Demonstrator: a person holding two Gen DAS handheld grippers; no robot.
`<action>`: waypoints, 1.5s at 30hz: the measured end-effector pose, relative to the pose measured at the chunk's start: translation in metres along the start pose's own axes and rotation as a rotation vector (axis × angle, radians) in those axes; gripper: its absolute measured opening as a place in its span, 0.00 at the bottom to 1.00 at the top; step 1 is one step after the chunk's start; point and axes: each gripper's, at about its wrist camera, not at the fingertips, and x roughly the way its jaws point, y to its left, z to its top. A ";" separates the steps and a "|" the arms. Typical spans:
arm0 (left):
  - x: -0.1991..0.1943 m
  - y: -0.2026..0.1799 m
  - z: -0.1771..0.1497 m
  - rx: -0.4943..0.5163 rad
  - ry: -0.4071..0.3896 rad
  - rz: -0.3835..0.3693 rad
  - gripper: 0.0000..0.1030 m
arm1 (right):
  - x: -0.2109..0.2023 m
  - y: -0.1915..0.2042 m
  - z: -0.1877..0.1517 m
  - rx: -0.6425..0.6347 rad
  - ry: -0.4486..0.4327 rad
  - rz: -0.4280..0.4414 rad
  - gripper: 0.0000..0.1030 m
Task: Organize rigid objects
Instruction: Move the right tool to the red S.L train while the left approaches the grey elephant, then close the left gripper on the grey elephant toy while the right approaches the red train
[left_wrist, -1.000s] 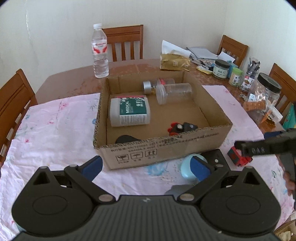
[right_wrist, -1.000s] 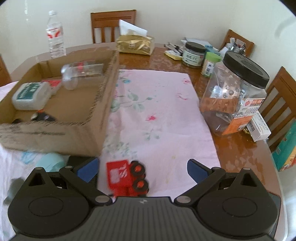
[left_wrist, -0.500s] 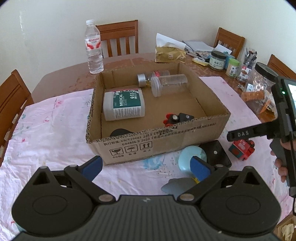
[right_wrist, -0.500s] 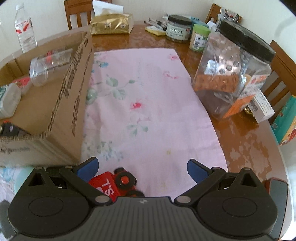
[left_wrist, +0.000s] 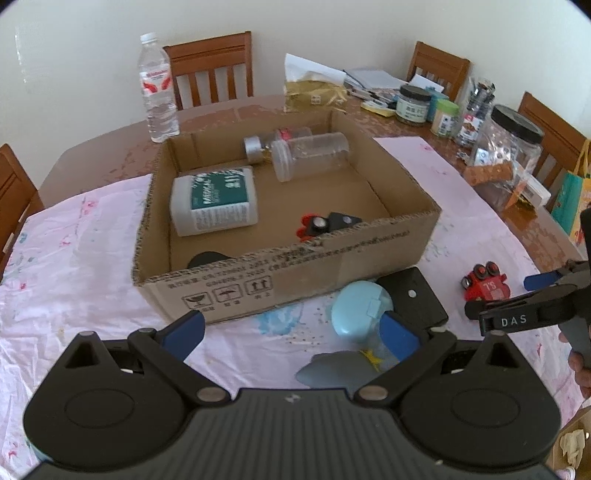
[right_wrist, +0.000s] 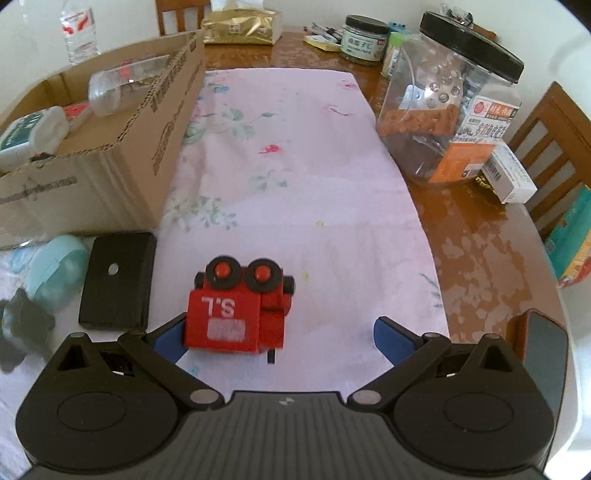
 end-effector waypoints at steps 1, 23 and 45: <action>0.001 -0.003 -0.001 0.006 0.004 0.003 0.98 | 0.000 -0.002 -0.002 -0.002 -0.001 0.017 1.00; 0.026 -0.037 -0.038 -0.098 0.074 0.087 0.98 | -0.001 -0.009 -0.006 -0.184 -0.048 0.135 1.00; 0.038 -0.052 -0.051 -0.189 0.052 0.123 0.75 | -0.003 -0.014 -0.012 -0.244 -0.094 0.180 1.00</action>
